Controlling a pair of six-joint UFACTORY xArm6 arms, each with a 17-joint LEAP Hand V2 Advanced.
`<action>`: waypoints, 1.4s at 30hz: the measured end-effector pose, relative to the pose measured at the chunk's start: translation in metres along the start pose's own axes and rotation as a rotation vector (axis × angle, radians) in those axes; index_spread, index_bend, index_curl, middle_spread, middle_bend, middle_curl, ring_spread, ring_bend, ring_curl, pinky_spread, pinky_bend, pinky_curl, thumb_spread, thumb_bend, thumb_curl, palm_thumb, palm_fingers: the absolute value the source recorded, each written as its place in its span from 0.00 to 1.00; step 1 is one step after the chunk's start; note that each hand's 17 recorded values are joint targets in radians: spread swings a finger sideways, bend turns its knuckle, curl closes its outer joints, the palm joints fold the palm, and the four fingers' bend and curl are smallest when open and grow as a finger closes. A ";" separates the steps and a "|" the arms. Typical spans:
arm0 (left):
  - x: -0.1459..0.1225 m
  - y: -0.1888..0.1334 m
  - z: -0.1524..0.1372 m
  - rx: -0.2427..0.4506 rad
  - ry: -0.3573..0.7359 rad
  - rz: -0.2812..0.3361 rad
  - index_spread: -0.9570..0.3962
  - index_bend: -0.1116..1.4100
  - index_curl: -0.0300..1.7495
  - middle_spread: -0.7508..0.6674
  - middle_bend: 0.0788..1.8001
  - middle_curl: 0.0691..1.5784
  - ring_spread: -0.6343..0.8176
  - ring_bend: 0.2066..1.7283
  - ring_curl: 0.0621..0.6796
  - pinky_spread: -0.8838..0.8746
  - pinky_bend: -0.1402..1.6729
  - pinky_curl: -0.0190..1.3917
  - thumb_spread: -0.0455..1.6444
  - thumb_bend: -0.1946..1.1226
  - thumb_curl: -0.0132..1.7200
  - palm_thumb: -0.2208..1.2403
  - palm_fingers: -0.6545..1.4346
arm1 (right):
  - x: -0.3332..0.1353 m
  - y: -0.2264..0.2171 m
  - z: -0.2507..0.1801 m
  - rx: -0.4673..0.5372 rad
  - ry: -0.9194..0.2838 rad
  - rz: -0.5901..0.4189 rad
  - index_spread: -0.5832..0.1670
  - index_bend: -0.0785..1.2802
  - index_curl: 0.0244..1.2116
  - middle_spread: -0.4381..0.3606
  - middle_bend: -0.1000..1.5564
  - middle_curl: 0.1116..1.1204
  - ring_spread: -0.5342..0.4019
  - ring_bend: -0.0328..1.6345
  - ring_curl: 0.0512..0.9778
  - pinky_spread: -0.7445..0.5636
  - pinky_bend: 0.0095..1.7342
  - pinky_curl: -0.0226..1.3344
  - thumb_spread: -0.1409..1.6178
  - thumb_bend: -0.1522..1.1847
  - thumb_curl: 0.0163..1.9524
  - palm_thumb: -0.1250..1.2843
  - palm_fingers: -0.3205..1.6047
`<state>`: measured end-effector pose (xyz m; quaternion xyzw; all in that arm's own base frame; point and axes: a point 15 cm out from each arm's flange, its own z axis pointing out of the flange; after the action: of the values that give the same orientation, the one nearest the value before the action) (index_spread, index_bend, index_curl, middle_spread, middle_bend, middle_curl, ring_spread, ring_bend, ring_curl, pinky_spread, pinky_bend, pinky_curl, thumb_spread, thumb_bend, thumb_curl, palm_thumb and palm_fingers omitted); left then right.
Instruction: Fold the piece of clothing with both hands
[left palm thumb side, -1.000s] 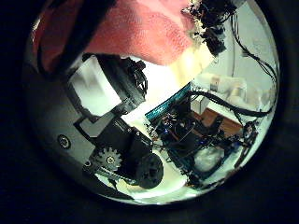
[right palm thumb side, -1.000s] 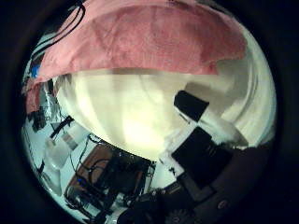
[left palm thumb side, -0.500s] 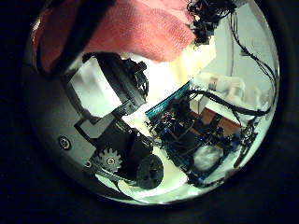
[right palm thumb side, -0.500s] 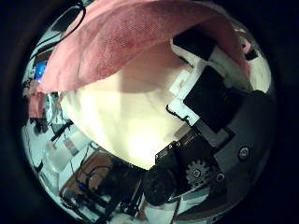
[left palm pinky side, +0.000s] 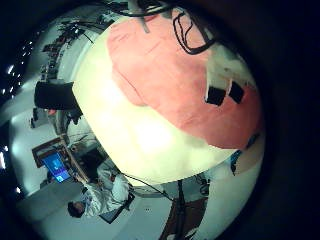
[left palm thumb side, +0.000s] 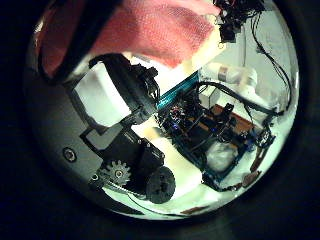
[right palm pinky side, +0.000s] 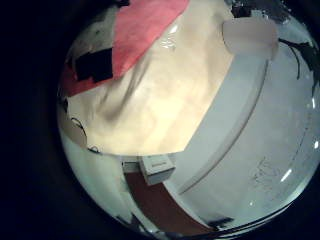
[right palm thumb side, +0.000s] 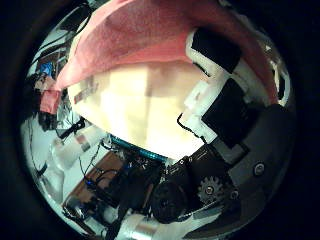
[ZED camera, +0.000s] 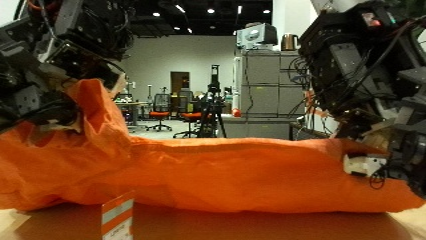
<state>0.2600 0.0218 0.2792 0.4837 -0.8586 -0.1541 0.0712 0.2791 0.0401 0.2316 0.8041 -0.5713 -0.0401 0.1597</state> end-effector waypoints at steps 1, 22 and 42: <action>0.001 0.004 -0.003 -0.002 0.006 0.007 0.20 0.26 0.52 0.18 0.60 0.31 0.06 0.52 0.62 0.10 0.64 0.35 0.90 0.41 0.63 0.56 0.88 | -0.001 0.005 -0.002 0.006 -0.006 -0.007 0.34 0.78 0.74 0.31 0.78 0.77 0.31 0.81 0.75 0.35 0.70 0.63 0.83 0.17 0.28 0.86 0.70; -0.041 -0.015 -0.089 0.045 0.055 -0.020 0.19 0.27 0.53 0.20 0.65 0.33 0.10 0.63 0.69 0.13 0.67 0.38 0.88 0.41 0.69 0.51 0.91 | 0.023 -0.007 -0.091 0.218 -0.041 0.041 0.35 0.77 0.81 0.33 0.80 0.79 0.32 0.81 0.79 0.37 0.68 0.71 0.82 0.12 0.32 0.87 0.69; -0.130 -0.206 -0.071 0.126 0.145 -0.054 0.20 0.24 0.54 0.21 0.64 0.33 0.11 0.65 0.69 0.14 0.68 0.40 0.92 0.50 0.71 0.53 0.87 | 0.052 -0.173 -0.048 0.116 -0.064 0.082 0.34 0.77 0.84 0.32 0.80 0.80 0.31 0.81 0.82 0.35 0.64 0.78 0.83 0.11 0.34 0.85 0.68</action>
<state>0.5135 0.0187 0.2804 0.5201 -0.8458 -0.0664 0.0984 0.4655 0.0527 0.2304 0.7861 -0.6100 -0.0260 0.0962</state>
